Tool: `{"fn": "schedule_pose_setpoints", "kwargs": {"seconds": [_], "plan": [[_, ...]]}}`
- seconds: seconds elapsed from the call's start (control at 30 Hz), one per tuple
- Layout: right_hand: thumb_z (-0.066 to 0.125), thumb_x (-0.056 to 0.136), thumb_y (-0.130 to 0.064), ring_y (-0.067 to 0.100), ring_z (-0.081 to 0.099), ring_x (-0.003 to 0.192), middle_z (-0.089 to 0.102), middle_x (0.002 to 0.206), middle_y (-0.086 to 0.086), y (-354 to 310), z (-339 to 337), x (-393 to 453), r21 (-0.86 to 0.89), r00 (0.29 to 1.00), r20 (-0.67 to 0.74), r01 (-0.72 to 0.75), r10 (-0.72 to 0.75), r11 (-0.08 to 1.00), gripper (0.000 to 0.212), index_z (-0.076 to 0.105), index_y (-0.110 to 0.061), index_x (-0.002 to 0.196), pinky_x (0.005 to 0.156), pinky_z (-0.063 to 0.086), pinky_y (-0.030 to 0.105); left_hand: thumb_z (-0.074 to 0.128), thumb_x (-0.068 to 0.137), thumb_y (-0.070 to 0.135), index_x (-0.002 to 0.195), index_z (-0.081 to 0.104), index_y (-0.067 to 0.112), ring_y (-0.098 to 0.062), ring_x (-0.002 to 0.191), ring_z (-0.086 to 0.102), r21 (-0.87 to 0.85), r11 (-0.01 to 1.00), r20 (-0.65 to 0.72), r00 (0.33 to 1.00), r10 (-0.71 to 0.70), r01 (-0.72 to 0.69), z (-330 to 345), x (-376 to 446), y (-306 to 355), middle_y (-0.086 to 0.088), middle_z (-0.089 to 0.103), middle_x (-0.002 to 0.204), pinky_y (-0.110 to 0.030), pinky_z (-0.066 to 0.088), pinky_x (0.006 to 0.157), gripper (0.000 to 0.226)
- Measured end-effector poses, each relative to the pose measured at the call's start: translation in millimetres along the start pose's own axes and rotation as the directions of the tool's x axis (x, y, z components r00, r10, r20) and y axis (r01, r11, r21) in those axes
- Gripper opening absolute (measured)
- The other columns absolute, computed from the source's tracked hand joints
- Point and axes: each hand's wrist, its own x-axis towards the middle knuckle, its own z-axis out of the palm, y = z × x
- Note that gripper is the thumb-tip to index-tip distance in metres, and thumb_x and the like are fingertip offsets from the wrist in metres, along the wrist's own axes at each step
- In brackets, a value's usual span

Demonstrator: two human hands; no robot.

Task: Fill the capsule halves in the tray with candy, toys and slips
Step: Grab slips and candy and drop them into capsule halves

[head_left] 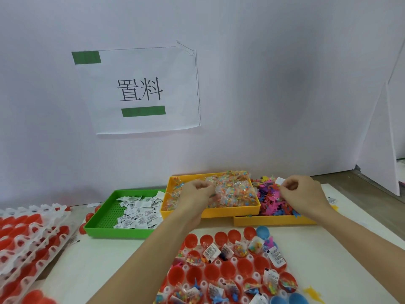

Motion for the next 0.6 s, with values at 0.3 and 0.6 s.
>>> {"fn": "schedule_pose_setpoints", "kwargs": {"seconds": [0.3,0.6], "plan": [[0.066,0.090,-0.015,0.019,0.068,0.082,0.073,0.076,0.002,5,-3,-3,0.181,0.985,-0.027,-0.164,0.172,0.970,0.016,0.064,-0.022,0.076,0.065,0.048,0.027,0.062,0.089,-0.002,0.094,0.063,-0.001,-0.021,0.072,0.074,0.014,1.000,0.014,1.000,-0.018,0.018,-1,-8,4,-0.021,0.062,0.108,-0.037,0.061,0.080,0.005],[0.064,0.093,-0.002,0.017,0.072,0.067,0.076,0.076,0.010,-35,-7,-19,0.697,0.963,0.216,-0.268,0.162,0.665,0.006,0.068,-0.005,0.096,0.064,0.052,0.026,0.062,0.090,0.000,0.097,0.062,0.000,-0.028,0.070,0.074,0.044,0.998,0.099,0.995,0.031,-0.036,-2,-30,13,-0.020,0.072,0.094,-0.028,0.057,0.059,0.006]]}}
